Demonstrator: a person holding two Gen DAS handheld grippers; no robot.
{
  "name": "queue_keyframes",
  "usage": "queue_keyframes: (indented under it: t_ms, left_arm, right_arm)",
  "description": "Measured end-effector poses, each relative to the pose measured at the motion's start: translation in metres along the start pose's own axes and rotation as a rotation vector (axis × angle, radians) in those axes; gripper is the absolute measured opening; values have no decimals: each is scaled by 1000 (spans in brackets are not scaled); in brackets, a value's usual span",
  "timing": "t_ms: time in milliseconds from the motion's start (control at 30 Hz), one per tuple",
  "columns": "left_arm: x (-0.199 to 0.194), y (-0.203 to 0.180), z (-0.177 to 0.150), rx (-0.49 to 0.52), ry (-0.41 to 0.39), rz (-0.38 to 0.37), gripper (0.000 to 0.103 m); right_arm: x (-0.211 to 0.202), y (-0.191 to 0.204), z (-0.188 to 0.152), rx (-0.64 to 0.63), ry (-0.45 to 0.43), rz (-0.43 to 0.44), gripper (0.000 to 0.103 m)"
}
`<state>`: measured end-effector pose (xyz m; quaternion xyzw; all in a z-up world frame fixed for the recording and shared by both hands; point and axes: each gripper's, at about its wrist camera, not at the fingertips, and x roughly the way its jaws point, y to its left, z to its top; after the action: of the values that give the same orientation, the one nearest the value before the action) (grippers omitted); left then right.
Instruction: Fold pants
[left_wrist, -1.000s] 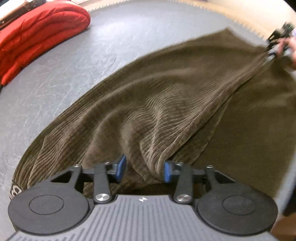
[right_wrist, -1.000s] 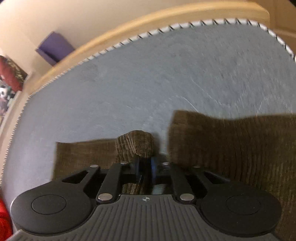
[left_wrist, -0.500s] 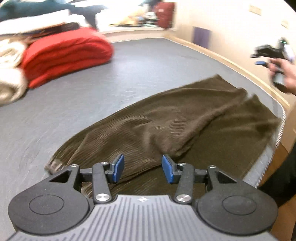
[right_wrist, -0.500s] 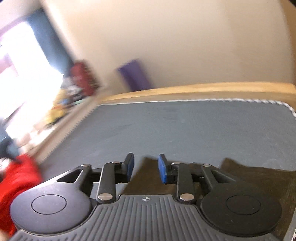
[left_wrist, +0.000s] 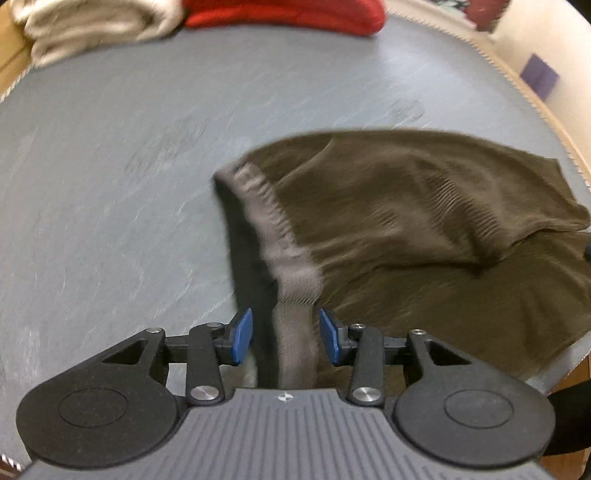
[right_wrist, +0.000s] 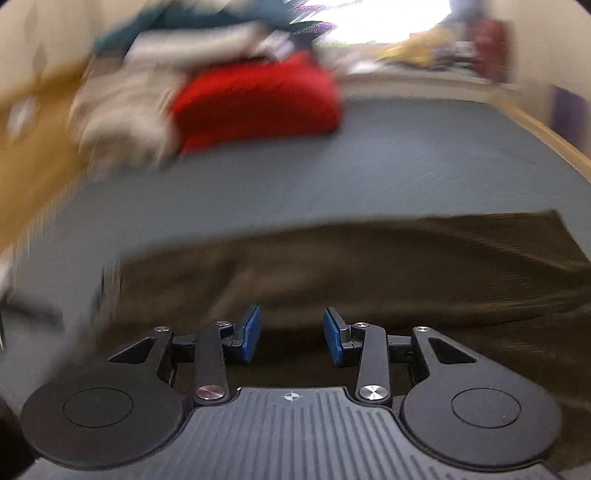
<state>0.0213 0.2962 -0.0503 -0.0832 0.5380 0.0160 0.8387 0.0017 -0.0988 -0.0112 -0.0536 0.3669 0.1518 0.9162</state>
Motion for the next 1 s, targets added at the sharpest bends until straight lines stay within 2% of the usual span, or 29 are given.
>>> queue_keyframes:
  t_ms: [67, 133, 200, 333, 467, 533, 667, 733, 767, 800, 833, 933, 967, 1000]
  left_arm:
    - [6, 11, -8, -24, 46, 2, 47]
    - [11, 16, -20, -24, 80, -14, 57]
    - [14, 17, -29, -8, 105, -19, 73]
    - [20, 12, -46, 47, 124, -22, 76]
    - [32, 8, -52, 49, 154, -48, 78]
    - [41, 4, -51, 59, 171, -51, 78]
    - [58, -2, -51, 76, 205, -14, 78]
    - [62, -3, -51, 81, 209, -18, 75]
    - [62, -4, -51, 85, 209, -26, 69]
    - [62, -5, -51, 97, 207, -37, 60]
    - [61, -6, -51, 112, 201, -52, 53]
    - [53, -16, -54, 187, 174, -41, 39]
    - [49, -19, -55, 213, 164, -33, 29]
    - [43, -20, -56, 231, 153, -24, 27]
  right_arm:
    - [17, 20, -17, -110, 73, 73, 39]
    - [26, 36, -35, -207, 126, 115, 39]
    - [28, 47, -56, -291, 185, 157, 39]
    - [34, 60, -87, -384, 314, 221, 41]
    - [43, 72, -108, -469, 419, 249, 51]
    - [46, 78, -120, -531, 448, 245, 56]
    - [46, 85, -127, -622, 428, 206, 57]
    - [46, 84, -126, -623, 427, 195, 55]
    - [46, 83, -126, -623, 427, 202, 51]
    - [44, 83, -126, -632, 426, 214, 39]
    - [43, 85, -128, -653, 424, 232, 32]
    - [39, 86, -130, -693, 410, 246, 14]
    - [38, 86, -129, -692, 409, 252, 12]
    - [37, 85, -128, -689, 407, 266, 8]
